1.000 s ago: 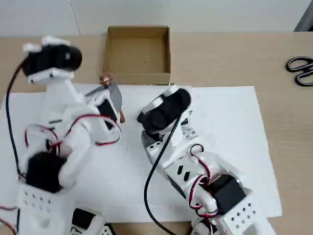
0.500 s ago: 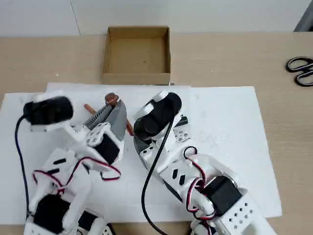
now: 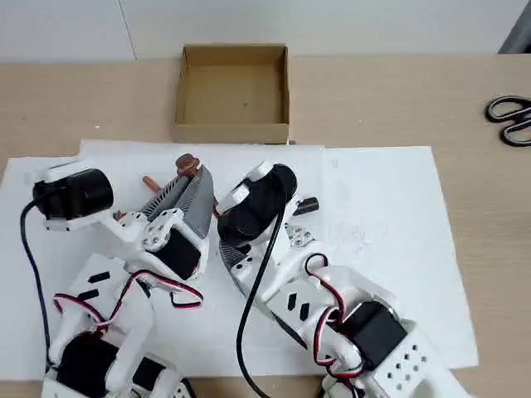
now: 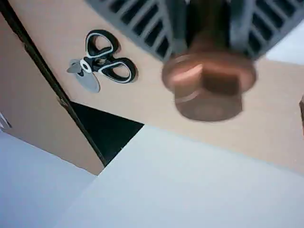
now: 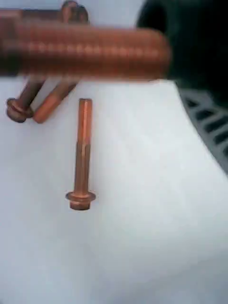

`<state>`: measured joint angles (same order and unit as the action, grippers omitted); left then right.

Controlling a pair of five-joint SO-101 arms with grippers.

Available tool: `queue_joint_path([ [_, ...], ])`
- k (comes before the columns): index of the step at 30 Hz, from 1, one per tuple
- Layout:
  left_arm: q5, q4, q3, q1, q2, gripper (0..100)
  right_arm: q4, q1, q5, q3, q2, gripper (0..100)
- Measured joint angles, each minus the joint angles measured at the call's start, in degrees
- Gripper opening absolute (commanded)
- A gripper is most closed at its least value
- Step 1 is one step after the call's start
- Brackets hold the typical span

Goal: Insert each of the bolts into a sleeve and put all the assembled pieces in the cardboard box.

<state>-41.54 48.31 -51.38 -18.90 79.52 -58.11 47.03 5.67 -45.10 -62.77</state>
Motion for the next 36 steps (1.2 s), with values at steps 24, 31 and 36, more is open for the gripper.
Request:
queue_joint_path([
  [24,2.81,-2.11,-0.53,1.32,0.09,0,-0.70,0.00,0.00,0.00,0.00,0.3],
  [31,2.81,-2.11,-1.32,1.41,0.09,0,-0.26,1.58,0.00,0.00,0.00,0.3],
  [36,2.81,-2.11,-1.93,1.41,0.09,0,-0.26,1.58,0.00,0.00,0.00,0.3],
])
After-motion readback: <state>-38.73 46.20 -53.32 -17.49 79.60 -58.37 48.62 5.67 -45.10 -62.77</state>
